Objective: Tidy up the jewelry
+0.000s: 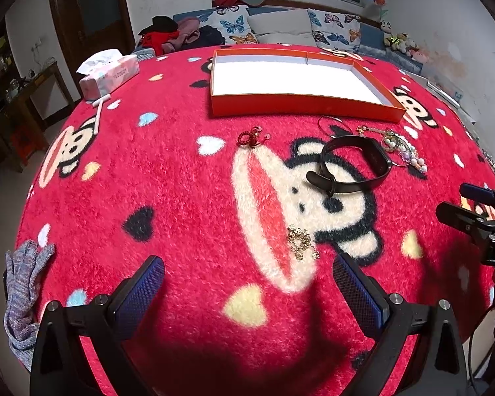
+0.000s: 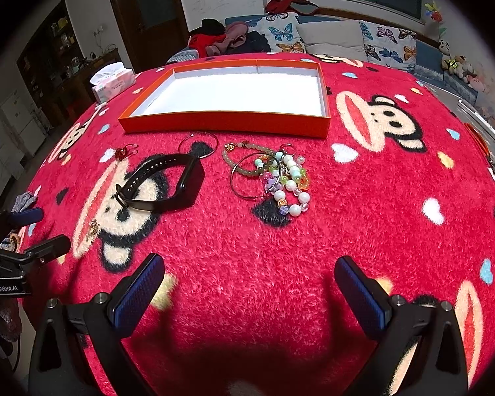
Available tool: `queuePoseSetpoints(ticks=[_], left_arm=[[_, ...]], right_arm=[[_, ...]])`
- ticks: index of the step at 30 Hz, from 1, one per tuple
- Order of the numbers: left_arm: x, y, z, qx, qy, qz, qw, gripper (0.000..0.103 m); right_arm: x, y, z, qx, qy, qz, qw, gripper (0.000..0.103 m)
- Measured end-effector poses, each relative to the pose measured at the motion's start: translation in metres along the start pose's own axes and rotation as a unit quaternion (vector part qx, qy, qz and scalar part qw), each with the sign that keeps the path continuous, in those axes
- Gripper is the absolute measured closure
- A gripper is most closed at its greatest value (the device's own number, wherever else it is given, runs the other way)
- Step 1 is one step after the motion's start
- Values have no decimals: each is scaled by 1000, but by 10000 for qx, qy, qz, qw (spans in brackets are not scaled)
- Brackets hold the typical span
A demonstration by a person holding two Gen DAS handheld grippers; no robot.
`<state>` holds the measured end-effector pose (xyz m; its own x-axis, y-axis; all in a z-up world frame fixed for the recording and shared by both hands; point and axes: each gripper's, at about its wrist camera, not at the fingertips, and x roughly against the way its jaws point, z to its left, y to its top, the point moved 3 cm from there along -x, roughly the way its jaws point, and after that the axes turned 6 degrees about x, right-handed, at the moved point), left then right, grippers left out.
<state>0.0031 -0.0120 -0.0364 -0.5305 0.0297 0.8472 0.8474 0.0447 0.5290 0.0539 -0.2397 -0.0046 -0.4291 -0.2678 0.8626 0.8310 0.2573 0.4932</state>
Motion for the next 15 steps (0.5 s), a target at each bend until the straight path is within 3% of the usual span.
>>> queuePoseSetpoints(ticks=[15], left_arm=[[-4,-6,-1,-18,-48,77,10000,0]], right_arm=[[-2,-1,2,0,16,20,10000,0]])
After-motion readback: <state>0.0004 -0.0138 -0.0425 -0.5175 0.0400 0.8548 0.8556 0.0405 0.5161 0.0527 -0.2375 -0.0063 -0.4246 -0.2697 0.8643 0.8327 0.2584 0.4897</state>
